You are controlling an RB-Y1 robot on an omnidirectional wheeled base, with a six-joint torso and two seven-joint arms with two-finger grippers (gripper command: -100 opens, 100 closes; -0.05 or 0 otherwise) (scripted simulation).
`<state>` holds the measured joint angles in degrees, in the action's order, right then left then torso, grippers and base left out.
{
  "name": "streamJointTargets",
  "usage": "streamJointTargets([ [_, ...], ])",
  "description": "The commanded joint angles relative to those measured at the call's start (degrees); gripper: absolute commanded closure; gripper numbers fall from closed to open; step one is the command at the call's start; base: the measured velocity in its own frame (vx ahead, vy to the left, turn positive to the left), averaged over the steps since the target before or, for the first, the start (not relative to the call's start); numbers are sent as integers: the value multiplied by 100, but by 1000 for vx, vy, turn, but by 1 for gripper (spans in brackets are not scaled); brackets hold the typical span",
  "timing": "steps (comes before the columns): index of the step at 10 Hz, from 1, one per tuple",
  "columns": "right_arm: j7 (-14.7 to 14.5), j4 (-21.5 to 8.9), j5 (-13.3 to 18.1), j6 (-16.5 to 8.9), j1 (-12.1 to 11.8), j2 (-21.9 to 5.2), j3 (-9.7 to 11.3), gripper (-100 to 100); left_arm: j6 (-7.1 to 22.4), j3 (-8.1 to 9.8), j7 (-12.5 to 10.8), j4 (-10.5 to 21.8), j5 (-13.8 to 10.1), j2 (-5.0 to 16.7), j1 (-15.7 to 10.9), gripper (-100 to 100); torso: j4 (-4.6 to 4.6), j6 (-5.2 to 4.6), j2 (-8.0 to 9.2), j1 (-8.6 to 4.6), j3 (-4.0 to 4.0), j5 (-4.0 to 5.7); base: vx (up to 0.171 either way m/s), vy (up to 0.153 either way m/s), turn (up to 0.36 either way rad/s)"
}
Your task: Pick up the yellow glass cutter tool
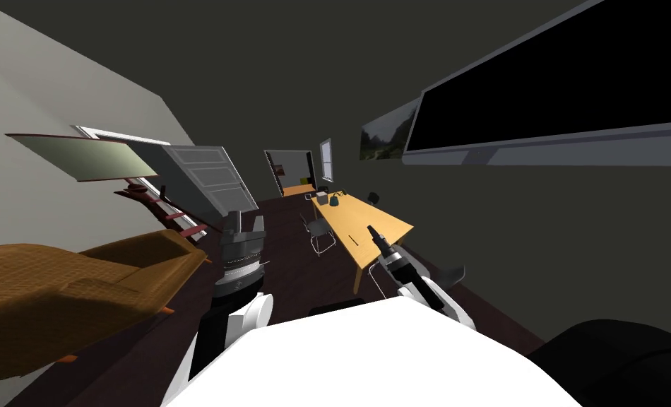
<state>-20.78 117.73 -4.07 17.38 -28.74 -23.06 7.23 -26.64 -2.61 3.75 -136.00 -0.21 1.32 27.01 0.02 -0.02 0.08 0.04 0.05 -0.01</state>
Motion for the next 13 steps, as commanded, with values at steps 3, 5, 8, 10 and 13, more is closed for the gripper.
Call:
streamJointTargets([
  [3,-416,-336,-155,-163,7,-563,114,-100,0,0,0,0,0,0,-1,0,0,2,2,5,1,-1,-23,33,223],
  [5,-615,-500,-235,-236,-6,-810,170,-100,0,0,0,0,0,0,-1,0,-1,4,-3,5,-2,-1,-6,32,196],
  [8,-1012,-840,-413,-396,-48,-1277,282,-100,0,0,0,0,0,0,0,0,-2,3,-8,5,-5,-1,1,33,260],
  [10,-1349,-1190,-615,-576,-112,-1695,390,-100,0,0,0,0,0,0,0,0,-2,2,-9,2,-5,0,11,37,335],
  [13,-1756,-1542,-838,-772,-202,-2058,491,-100,0,0,0,0,0,0,0,0,-3,0,-12,2,-7,-1,22,31,253],
])
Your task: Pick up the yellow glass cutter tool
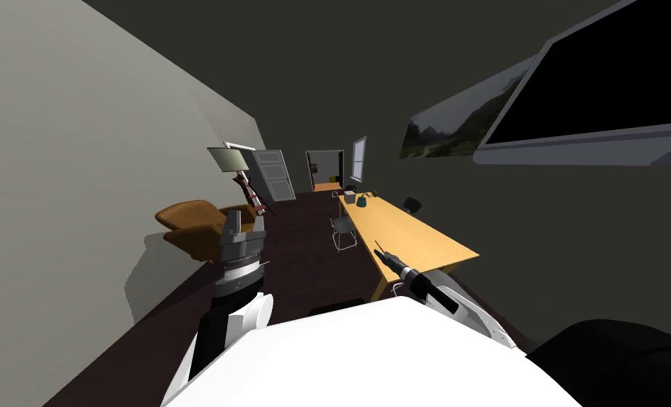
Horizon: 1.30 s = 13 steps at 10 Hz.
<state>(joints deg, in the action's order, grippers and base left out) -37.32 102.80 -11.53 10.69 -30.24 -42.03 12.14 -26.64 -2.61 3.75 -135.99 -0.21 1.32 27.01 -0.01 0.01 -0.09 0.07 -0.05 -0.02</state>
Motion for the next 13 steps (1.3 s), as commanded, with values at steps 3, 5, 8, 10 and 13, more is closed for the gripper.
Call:
streamJointTargets([
  [3,-450,-395,-334,-313,-166,-469,87,-100,0,0,0,0,0,0,0,0,-1,-1,-3,-7,-2,1,43,13,292],
  [5,-606,-547,-460,-423,-233,-603,123,-100,0,1,0,0,0,0,2,0,-2,-9,-4,-13,-3,3,45,-5,160],
  [8,-892,-896,-721,-648,-383,-825,182,-100,0,1,0,0,0,1,2,0,-2,-7,-9,-15,-6,2,58,-12,264],
  [10,-1021,-1056,-854,-763,-465,-914,205,-100,0,2,0,0,0,1,2,0,-1,-8,-4,-16,-3,3,47,-21,213],
  [13,-1250,-1359,-1122,-992,-639,-1047,238,-100,0,2,0,-1,0,1,2,0,-3,-10,-13,-24,-8,5,65,-40,213],
])
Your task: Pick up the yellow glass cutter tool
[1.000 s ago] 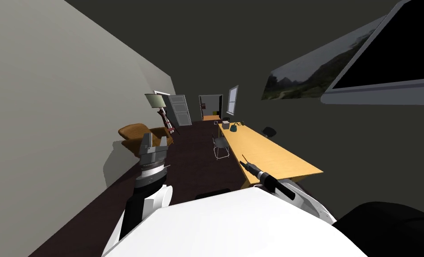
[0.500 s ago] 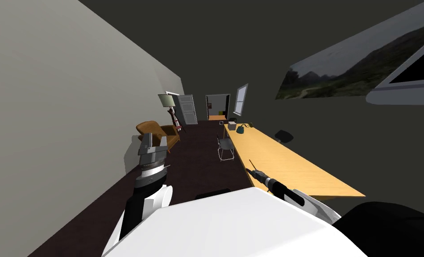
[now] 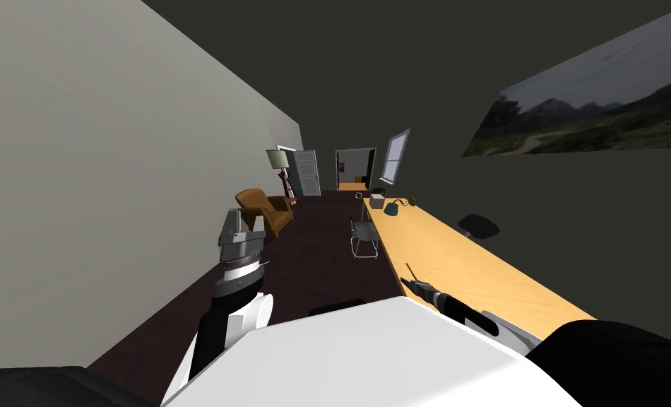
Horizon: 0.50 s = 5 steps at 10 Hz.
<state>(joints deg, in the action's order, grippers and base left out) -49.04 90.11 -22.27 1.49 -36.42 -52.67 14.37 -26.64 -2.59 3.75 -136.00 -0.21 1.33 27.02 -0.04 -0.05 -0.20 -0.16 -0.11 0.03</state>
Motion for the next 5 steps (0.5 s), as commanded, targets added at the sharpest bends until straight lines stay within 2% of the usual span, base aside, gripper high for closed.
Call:
streamJointTargets([
  [1,-177,-234,-179,-185,-110,-29,26,-100,0,0,0,0,0,0,0,0,0,0,0,0,0,0,80,-58,394],
  [5,-480,-724,-674,-604,-460,-100,48,-100,0,1,0,0,0,1,1,0,-4,0,-18,-16,-10,4,100,-88,309],
])
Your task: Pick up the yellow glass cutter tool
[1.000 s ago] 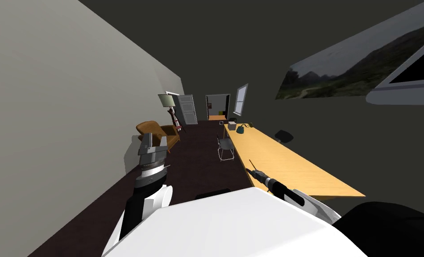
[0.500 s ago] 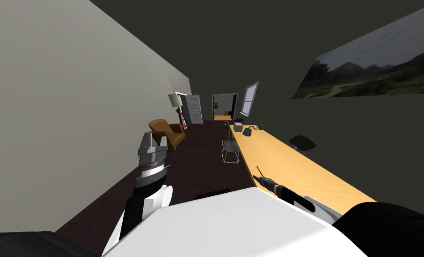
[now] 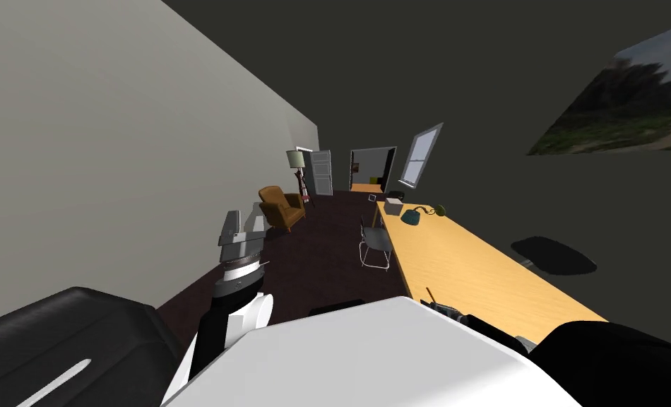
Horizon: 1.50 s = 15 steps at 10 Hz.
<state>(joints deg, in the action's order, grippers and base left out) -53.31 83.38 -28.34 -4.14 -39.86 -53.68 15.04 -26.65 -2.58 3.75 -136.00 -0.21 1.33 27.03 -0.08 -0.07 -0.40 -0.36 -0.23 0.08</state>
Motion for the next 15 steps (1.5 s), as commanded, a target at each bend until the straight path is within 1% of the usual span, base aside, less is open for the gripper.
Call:
streamJointTargets([
  [1,-107,-149,-178,-134,-196,10,-16,-100,0,0,0,0,0,0,0,0,0,0,0,0,0,0,105,-101,241],
  [3,-191,-316,-376,-301,-342,54,-5,-100,0,0,0,0,0,0,0,0,1,-1,6,11,3,-2,71,-69,215],
  [5,-282,-518,-655,-535,-555,198,24,-100,0,-1,0,0,0,0,0,0,1,1,4,19,2,-4,90,-75,319],
  [6,-298,-558,-722,-592,-607,250,35,-100,0,0,0,0,0,0,0,0,0,-2,1,15,0,-2,85,-90,119],
  [7,-286,-460,-644,-572,-605,222,-18,-100,0,0,0,0,0,0,1,0,0,-5,2,15,1,-4,34,-41,14],
  [8,-286,-449,-656,-602,-621,219,-26,0,0,0,0,0,0,-1,0,0,3,-5,15,31,8,-5,7,-8,1],
  [9,-53,-564,-621,-725,-500,272,-65,-100,0,0,0,0,0,-1,0,0,5,-5,26,43,14,-9,-100,-2,383],
  [10,103,-677,-587,-851,-382,324,-105,-100,0,-1,0,0,0,-1,-3,0,12,4,56,47,31,-10,-231,-32,413],
  [11,179,-677,-587,-851,-382,324,-105,-100,1,-1,0,1,0,-1,-3,0,21,-2,99,39,55,-9,-198,-42,208],
  [12,392,-790,-553,-978,-264,377,-145,-100,1,0,0,1,0,-1,-2,0,24,-6,104,33,60,-7,-209,-18,351],
  [13,543,-902,-520,-1104,-146,430,-186,-100,1,-1,0,1,0,-1,-3,0,25,-1,110,38,63,-8,-254,-16,434],
  [14,644,-902,-520,-1104,-146,430,-186,-100,1,-1,0,1,0,-1,-4,0,27,-3,122,38,70,-8,-183,-2,255],
  [15,845,-1015,-486,-1230,-28,482,-226,-100,1,0,0,1,0,-1,-2,0,25,-8,107,39,63,-8,-168,26,369],
])
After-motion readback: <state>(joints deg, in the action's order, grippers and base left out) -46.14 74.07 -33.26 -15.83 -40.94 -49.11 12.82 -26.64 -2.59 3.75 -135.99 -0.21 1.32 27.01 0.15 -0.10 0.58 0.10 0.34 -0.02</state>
